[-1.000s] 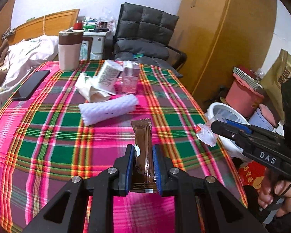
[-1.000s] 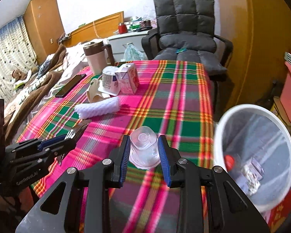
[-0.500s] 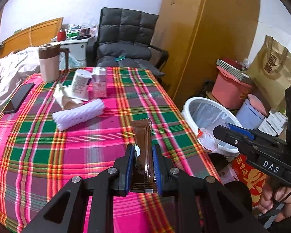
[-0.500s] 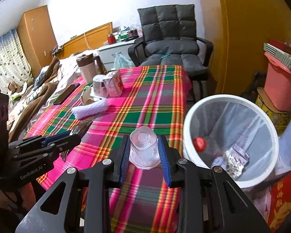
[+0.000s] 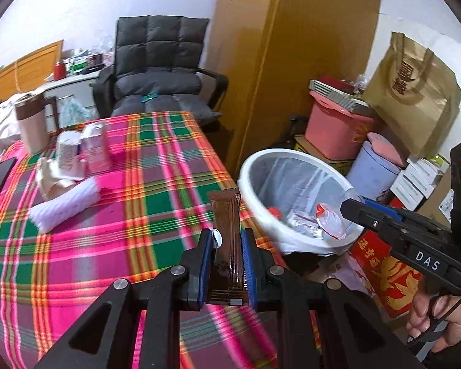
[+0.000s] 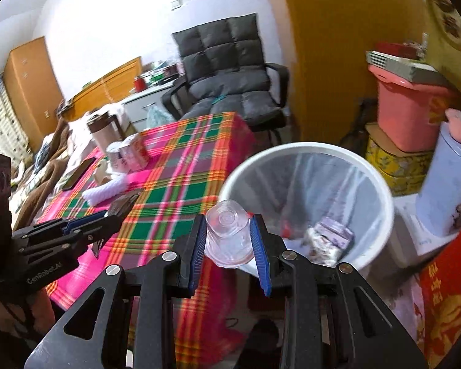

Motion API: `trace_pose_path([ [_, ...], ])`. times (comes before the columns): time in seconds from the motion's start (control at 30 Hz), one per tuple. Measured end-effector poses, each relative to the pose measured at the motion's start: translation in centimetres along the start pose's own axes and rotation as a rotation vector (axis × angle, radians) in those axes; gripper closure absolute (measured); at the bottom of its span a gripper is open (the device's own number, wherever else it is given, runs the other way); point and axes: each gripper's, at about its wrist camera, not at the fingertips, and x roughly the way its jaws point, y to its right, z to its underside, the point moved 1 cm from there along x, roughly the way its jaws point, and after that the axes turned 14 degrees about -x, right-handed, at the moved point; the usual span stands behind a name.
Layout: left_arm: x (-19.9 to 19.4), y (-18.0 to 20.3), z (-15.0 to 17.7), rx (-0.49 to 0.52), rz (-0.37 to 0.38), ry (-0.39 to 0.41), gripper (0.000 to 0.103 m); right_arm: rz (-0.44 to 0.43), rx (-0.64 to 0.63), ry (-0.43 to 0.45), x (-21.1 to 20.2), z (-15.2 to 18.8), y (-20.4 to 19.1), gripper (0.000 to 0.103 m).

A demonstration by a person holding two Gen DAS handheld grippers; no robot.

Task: Collect trash
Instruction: 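Carry the wrapper and plastic cup over the wastebasket and open both grippers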

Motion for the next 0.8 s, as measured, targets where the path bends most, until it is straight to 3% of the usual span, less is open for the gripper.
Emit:
trace_pose_path([
  [0.33,3.5,4.5,-0.6,0.047,0.095,-0.048,0.083,0.072,0.072,-0.017,-0.4,1.4,4.0,0.071],
  [0.8,9.8,8.0,-0.8,0.085,0.156,-0.152,0.083,0.085,0.110,-0.087,1.9,2.5,7.1,0.070],
])
